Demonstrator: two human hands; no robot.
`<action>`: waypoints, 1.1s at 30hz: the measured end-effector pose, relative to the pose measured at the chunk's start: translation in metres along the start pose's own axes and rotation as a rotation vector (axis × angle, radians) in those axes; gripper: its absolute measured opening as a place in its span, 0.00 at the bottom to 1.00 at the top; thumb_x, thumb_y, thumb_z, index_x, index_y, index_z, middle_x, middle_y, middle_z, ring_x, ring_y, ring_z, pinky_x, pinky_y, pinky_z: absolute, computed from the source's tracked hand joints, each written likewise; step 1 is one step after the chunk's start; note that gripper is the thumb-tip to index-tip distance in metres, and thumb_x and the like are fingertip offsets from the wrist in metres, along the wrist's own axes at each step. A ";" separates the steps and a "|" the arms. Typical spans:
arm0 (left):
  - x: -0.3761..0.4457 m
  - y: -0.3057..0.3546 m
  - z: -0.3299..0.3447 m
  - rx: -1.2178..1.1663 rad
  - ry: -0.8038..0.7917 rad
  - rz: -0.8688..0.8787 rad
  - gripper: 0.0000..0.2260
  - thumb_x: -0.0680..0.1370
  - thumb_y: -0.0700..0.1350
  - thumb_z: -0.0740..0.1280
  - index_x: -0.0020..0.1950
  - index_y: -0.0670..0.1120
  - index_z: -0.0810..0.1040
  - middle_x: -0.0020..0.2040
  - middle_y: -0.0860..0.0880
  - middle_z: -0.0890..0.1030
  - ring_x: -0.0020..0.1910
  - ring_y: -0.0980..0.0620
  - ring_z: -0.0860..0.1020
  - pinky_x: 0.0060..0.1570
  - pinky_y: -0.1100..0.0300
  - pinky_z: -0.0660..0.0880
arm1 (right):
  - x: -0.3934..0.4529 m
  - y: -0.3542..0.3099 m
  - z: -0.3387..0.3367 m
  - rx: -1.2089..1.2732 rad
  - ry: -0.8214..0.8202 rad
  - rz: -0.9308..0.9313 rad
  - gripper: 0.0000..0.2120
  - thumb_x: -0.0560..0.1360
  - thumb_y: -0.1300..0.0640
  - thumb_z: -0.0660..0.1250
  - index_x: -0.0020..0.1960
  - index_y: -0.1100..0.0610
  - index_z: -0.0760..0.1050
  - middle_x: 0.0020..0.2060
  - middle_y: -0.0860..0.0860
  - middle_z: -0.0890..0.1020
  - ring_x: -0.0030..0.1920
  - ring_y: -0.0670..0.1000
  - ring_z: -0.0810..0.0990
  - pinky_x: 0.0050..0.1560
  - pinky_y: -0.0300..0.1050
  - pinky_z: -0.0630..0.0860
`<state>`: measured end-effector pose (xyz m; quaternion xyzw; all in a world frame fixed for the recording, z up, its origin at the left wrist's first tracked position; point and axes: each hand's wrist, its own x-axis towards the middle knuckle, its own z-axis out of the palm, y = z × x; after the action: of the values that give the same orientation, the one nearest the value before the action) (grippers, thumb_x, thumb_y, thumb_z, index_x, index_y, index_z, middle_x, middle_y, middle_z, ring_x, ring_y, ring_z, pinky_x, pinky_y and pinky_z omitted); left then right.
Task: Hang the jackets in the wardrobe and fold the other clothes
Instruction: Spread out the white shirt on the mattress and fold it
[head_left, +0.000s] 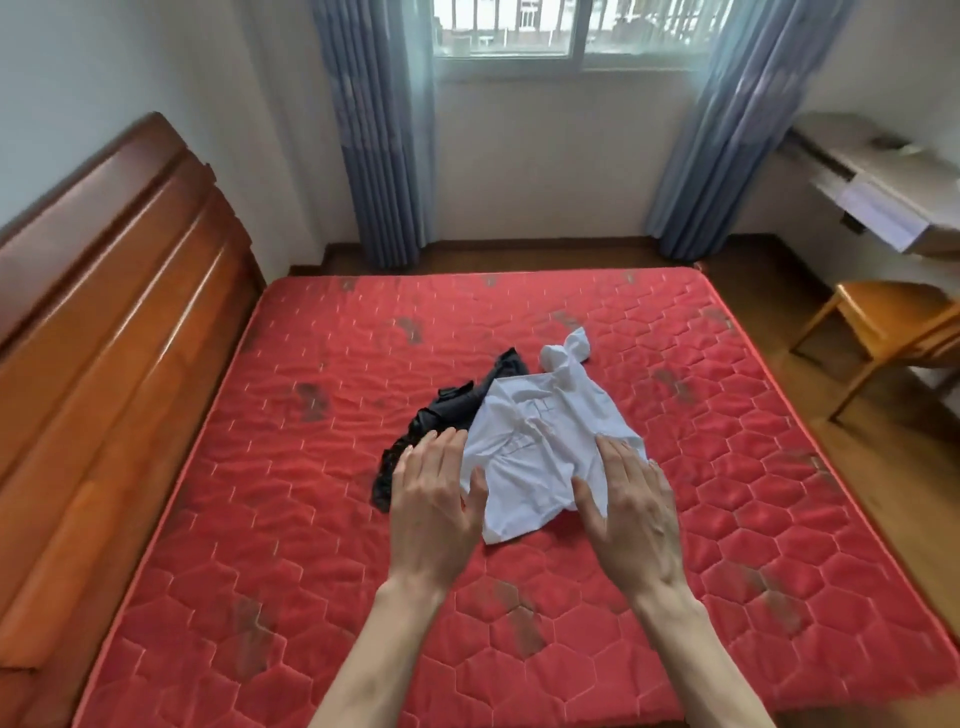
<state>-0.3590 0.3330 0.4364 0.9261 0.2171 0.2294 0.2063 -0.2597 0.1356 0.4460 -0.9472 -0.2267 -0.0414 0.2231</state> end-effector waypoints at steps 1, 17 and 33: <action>0.011 0.000 0.009 -0.013 -0.007 0.018 0.21 0.85 0.51 0.63 0.74 0.42 0.76 0.72 0.45 0.78 0.75 0.46 0.73 0.76 0.41 0.67 | 0.007 0.006 0.001 -0.016 0.004 0.015 0.28 0.84 0.46 0.63 0.80 0.57 0.67 0.76 0.55 0.73 0.78 0.56 0.68 0.79 0.59 0.62; 0.124 0.077 0.161 -0.126 -0.217 0.193 0.18 0.84 0.47 0.65 0.71 0.41 0.78 0.68 0.45 0.81 0.69 0.43 0.77 0.71 0.44 0.73 | 0.086 0.147 0.002 -0.052 0.039 0.299 0.29 0.83 0.47 0.66 0.80 0.56 0.66 0.76 0.53 0.73 0.79 0.55 0.68 0.79 0.56 0.61; 0.191 0.124 0.398 -0.037 -0.407 0.103 0.20 0.83 0.49 0.59 0.71 0.40 0.78 0.65 0.43 0.82 0.66 0.41 0.78 0.67 0.42 0.75 | 0.194 0.347 0.120 0.052 -0.340 0.354 0.31 0.84 0.47 0.62 0.83 0.57 0.60 0.79 0.53 0.68 0.80 0.52 0.64 0.80 0.47 0.55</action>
<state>0.0367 0.2137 0.2383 0.9592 0.1192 0.0520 0.2510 0.0662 -0.0085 0.2329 -0.9594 -0.0925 0.1641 0.2101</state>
